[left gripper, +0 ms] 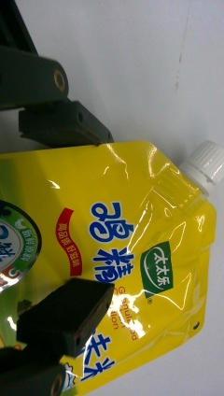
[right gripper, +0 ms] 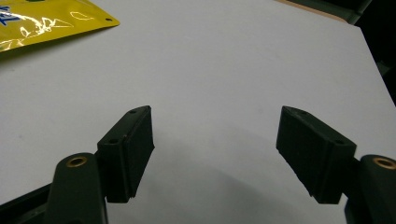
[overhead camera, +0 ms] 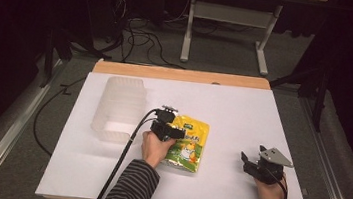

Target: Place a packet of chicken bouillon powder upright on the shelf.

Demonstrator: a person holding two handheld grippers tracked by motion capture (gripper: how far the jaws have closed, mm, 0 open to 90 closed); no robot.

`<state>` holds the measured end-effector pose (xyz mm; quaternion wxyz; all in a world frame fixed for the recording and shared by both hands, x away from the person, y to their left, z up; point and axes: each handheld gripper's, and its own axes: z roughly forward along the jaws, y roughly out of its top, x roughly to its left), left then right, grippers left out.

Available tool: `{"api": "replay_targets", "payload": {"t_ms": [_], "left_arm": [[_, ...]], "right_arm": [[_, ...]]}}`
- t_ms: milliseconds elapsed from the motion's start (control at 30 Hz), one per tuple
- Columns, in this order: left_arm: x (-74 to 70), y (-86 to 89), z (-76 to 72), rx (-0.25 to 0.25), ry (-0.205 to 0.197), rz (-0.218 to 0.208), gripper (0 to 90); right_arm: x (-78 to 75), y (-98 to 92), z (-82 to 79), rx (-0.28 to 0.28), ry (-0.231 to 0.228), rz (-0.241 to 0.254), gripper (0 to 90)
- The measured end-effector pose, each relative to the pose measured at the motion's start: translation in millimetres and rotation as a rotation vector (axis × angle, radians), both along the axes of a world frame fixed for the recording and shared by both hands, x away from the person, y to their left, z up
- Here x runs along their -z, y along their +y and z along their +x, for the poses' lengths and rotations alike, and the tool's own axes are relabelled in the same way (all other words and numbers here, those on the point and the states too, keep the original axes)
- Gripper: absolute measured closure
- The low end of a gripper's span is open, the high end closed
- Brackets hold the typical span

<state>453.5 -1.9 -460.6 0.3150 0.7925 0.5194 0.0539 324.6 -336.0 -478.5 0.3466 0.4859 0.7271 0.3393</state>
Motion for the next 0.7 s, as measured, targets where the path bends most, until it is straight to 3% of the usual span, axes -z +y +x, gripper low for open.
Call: {"api": "replay_targets", "payload": {"t_ms": [233, 533, 600, 700], "left_arm": [[-1.8, -3.9, -4.3, 0.030, 0.009, 0.022, 37.8], [-4.0, -4.0, -8.4, 0.083, 0.013, 0.043, 70.1], [-7.9, -3.0, -11.6, 0.102, 0.007, 0.071, 79.9], [-14.0, -1.5, -16.0, 0.125, -0.003, 0.067, 89.1]], "right_arm": [[1.0, 4.5, 1.1, -0.006, 0.012, -0.045, 28.9], [1.1, 5.0, 0.9, -0.004, 0.009, -0.052, 28.5], [1.1, 4.8, 1.1, -0.004, 0.011, -0.049, 28.9], [1.4, 5.5, 1.0, -0.010, 0.008, -0.059, 28.9]]}}
